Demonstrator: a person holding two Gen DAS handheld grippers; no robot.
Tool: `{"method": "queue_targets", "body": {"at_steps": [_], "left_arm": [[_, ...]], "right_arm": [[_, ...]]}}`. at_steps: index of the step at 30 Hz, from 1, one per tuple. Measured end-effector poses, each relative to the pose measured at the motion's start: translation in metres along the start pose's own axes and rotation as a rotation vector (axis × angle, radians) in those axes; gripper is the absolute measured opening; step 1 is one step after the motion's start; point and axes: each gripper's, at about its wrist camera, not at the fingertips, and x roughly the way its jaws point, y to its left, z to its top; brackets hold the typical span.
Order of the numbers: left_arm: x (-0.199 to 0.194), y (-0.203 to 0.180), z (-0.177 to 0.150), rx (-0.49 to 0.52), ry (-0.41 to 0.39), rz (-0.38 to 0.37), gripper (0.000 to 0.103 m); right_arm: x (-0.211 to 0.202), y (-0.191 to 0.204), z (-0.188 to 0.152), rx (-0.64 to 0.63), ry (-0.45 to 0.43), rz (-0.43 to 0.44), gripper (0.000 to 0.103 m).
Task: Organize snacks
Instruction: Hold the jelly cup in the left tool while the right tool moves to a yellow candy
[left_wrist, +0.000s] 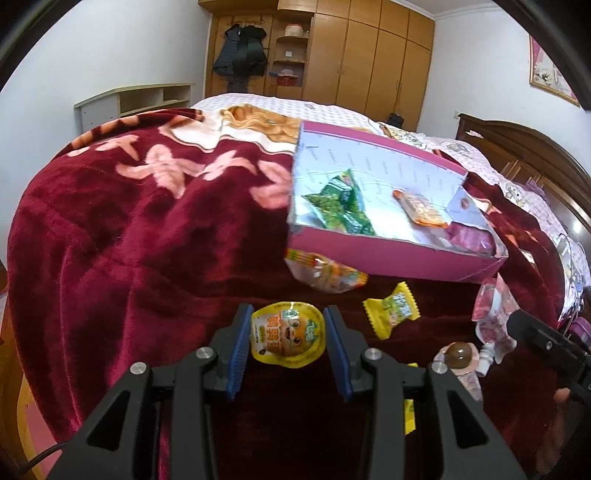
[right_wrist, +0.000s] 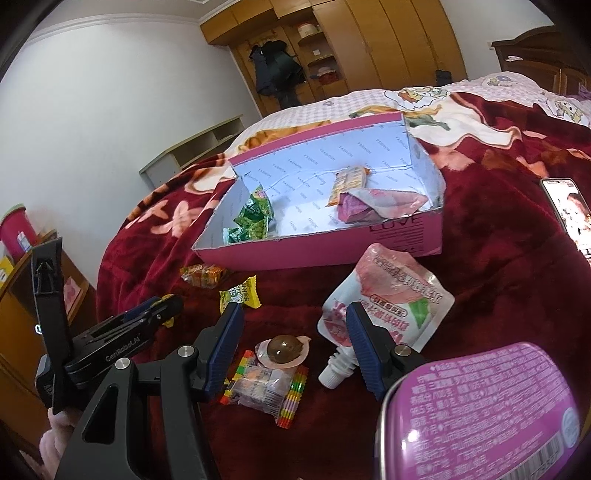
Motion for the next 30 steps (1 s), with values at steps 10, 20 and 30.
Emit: {"method": "queue_targets", "body": {"at_steps": [10,20,30], "left_arm": [[0.002,0.016,-0.004,-0.037,-0.004,-0.002,0.042],[0.003,0.021,-0.004,-0.056,-0.002,-0.025,0.042],[0.004,0.022,-0.005,-0.060,0.000,-0.030,0.042]], "right_arm": [[0.020,0.029,0.002,-0.082,0.031,0.013,0.059],[0.061,0.059,0.001,-0.185,0.085,0.034,0.059],[0.090,0.064,-0.002,-0.208,0.111,0.017,0.059]]}}
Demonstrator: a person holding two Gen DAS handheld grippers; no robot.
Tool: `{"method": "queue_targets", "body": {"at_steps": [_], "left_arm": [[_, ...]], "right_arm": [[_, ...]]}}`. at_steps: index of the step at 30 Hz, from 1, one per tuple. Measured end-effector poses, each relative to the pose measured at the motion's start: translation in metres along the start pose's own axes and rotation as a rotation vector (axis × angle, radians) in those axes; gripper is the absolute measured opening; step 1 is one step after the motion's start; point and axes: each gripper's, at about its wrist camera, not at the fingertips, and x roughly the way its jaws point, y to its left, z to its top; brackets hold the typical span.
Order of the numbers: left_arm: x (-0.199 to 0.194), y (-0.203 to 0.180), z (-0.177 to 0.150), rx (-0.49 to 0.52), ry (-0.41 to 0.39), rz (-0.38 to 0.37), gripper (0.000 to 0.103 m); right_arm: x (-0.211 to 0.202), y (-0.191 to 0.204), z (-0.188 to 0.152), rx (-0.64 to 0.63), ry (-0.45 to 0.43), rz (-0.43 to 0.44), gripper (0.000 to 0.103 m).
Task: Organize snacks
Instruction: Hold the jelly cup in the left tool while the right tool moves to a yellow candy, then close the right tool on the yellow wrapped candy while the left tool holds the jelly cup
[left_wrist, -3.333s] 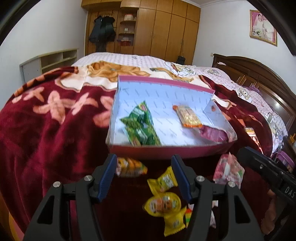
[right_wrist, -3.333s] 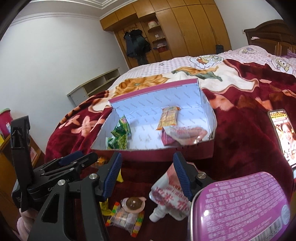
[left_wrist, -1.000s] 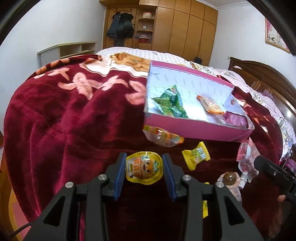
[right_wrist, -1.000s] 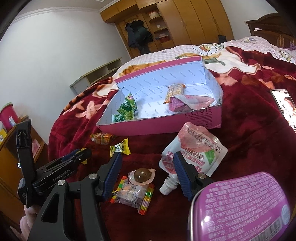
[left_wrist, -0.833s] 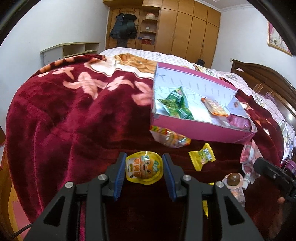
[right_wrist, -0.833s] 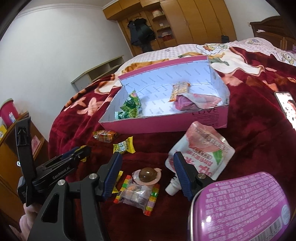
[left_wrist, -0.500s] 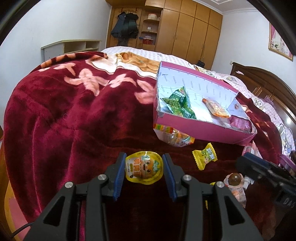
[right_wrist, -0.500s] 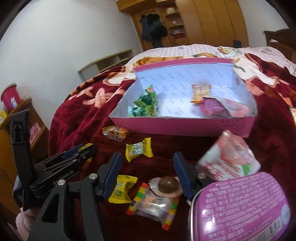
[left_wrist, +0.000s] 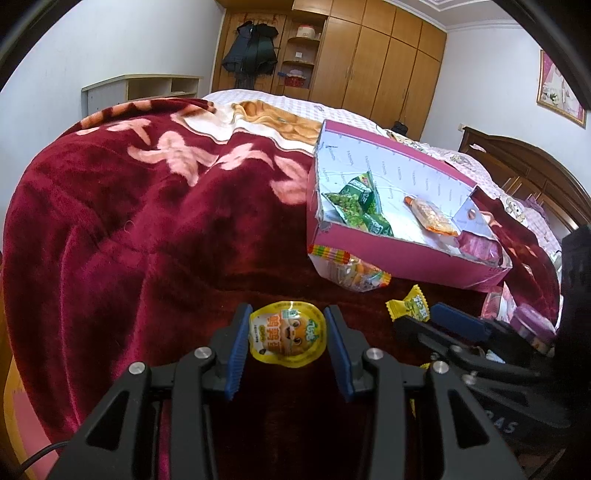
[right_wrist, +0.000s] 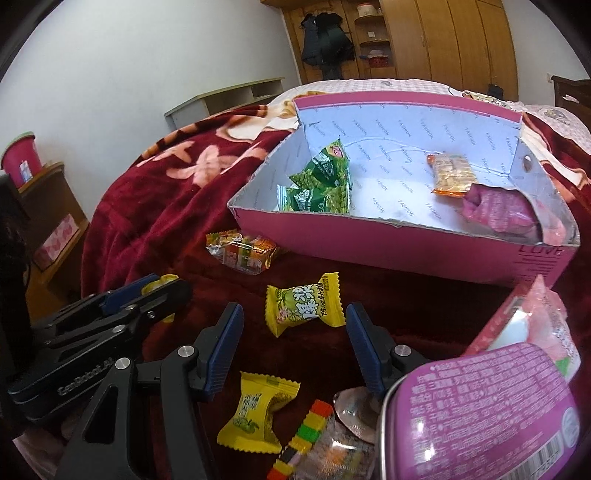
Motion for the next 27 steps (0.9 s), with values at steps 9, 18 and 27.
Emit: {"method": "queue_targets", "body": {"at_steps": [9,18,27], "left_arm": [[0.000,0.000,0.000,0.001,0.000,0.001,0.043],[0.000,-0.001,0.000,0.002,0.000,0.002,0.043],[0.000,-0.001,-0.001,0.002,0.000,0.004,0.043]], "right_arm": [[0.008,-0.004,-0.003,0.018,0.007,0.001,0.055],[0.008,-0.008,-0.004,0.031,0.001,0.001,0.044],[-0.001,-0.013,-0.006,0.043,-0.025,0.018,0.033]]}}
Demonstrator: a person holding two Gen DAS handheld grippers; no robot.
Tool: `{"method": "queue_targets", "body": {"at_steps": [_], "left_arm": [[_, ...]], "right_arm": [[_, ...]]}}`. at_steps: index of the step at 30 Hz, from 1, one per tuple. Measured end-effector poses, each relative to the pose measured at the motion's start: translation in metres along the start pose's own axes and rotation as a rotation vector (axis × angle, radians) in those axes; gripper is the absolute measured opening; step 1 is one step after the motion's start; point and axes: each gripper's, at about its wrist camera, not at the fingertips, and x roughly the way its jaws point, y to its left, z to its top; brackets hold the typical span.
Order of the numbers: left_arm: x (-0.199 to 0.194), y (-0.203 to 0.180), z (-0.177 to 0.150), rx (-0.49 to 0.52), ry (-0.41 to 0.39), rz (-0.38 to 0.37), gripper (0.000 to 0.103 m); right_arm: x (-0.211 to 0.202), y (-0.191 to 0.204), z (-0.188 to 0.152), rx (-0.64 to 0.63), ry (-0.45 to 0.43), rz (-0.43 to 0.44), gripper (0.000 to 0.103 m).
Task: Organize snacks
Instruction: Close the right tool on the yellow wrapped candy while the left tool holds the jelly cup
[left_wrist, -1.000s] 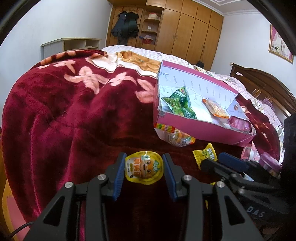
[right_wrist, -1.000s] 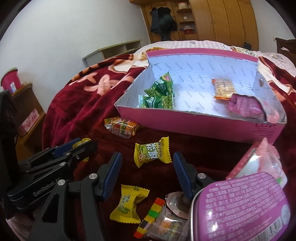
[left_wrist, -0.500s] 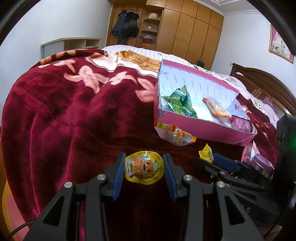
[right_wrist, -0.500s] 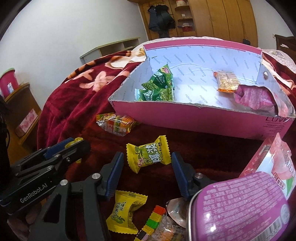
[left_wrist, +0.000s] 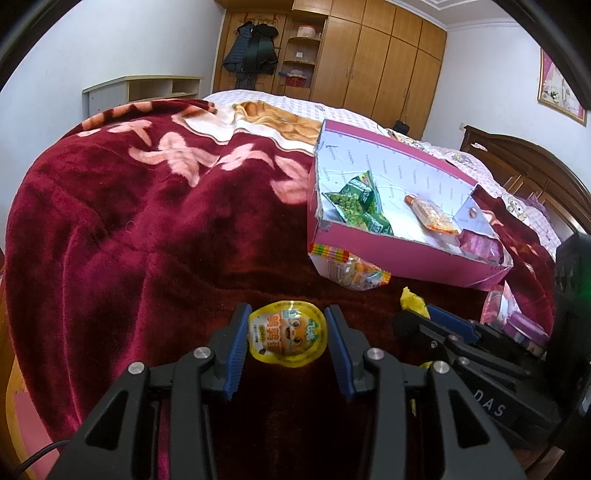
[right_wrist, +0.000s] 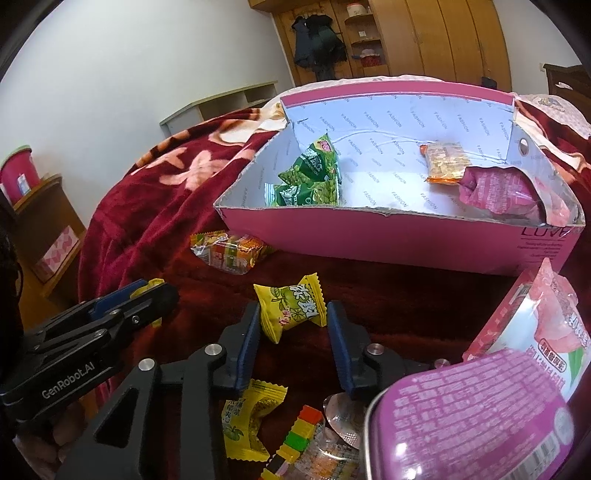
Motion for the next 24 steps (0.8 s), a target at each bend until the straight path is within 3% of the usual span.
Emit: {"method": "queue_targets", "body": {"at_steps": [9,11,14,24], "left_arm": [[-0.001,0.000,0.000,0.003,0.000,0.003,0.043],[-0.001,0.000,0.000,0.002,-0.001,0.003,0.043],[-0.001,0.001,0.000,0.003,-0.001,0.002,0.043],[-0.001,0.001,0.000,0.005,-0.001,0.005,0.043]], "right_arm": [[-0.003,0.002,-0.001,-0.015,-0.007,0.008,0.031],[-0.002,0.003,-0.001,-0.019,-0.004,0.011,0.035],[0.001,0.005,0.001,-0.021,-0.002,0.007,0.053],[0.012,0.007,0.005,-0.020,0.002,0.016,0.055]]}}
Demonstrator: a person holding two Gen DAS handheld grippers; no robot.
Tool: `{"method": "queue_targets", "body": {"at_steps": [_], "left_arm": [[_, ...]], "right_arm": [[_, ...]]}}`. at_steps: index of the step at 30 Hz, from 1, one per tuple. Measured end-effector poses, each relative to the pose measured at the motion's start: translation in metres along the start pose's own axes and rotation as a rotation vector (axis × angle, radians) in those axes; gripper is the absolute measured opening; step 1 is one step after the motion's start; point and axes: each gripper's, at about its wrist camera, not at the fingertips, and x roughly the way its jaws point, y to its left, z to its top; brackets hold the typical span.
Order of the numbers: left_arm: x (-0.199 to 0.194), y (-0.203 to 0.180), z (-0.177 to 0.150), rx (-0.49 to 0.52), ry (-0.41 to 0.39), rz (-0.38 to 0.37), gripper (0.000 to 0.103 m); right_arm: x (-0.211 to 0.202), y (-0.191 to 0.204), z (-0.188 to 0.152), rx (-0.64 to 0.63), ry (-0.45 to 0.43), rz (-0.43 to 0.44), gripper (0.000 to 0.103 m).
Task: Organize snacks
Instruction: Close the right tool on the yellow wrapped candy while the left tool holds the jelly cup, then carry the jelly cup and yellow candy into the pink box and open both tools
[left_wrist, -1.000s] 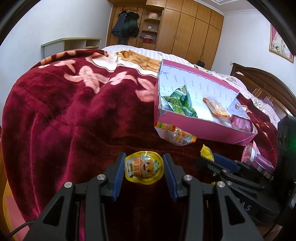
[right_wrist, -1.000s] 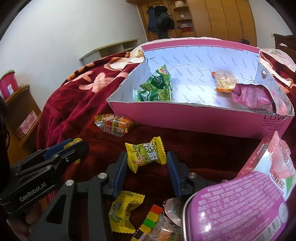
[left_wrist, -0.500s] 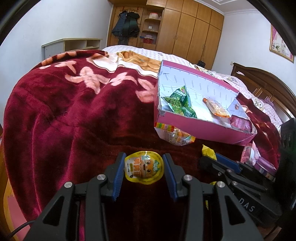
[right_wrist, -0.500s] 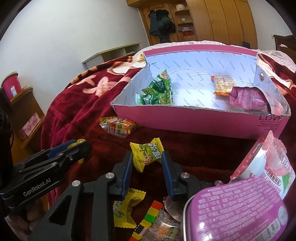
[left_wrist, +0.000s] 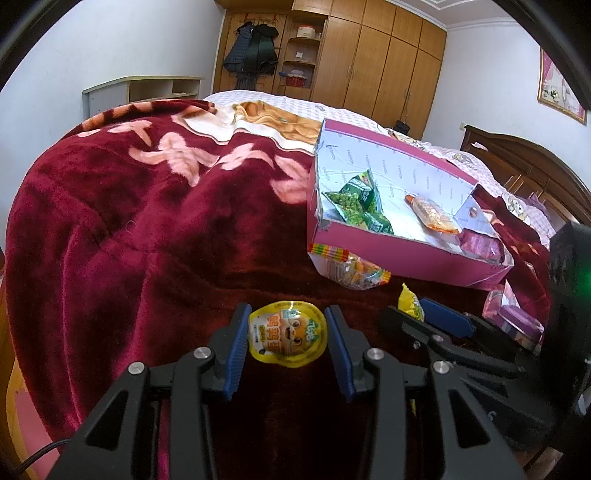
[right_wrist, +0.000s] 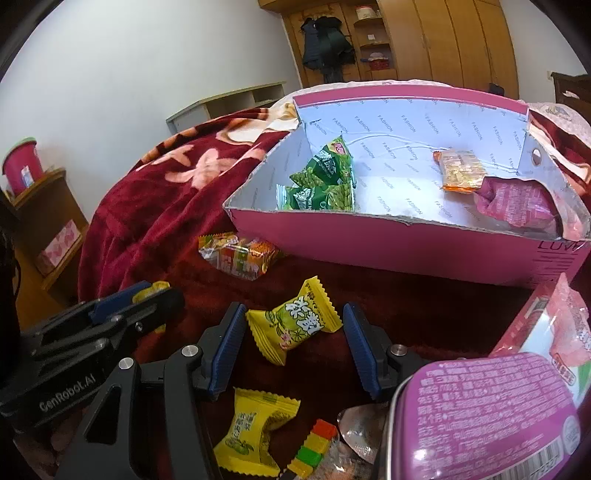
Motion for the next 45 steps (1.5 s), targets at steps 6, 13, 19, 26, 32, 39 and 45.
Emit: {"method": "queue_targets", "body": {"at_steps": [6,13,19,26,32,39,45], "left_arm": [[-0.001,0.000,0.000,-0.005,-0.005,-0.005,0.042],[-0.010,-0.002,0.004,-0.015,-0.026,-0.032,0.042],[-0.018,-0.011,0.010,-0.001,-0.044,-0.049,0.042],[-0.019,-0.026,0.019,0.030,-0.052,-0.064,0.042],[-0.010,-0.046,0.031,0.066,-0.055,-0.092,0.042],[0.004,-0.077,0.049,0.142,-0.070,-0.124,0.042],[0.019,-0.097,0.064,0.173,-0.073,-0.151,0.042]], "right_arm": [[0.003,-0.001,0.000,0.001,-0.004,0.004,0.043],[-0.011,-0.005,-0.001,0.017,-0.039,0.029,0.030],[-0.030,-0.008,-0.001,0.024,-0.079,0.040,0.029],[-0.050,-0.014,0.004,0.031,-0.118,0.033,0.029],[-0.063,-0.025,0.008,0.047,-0.142,0.017,0.029],[-0.073,-0.038,0.013,0.074,-0.161,-0.010,0.029],[-0.081,-0.050,0.019,0.076,-0.179,-0.056,0.029]]}}
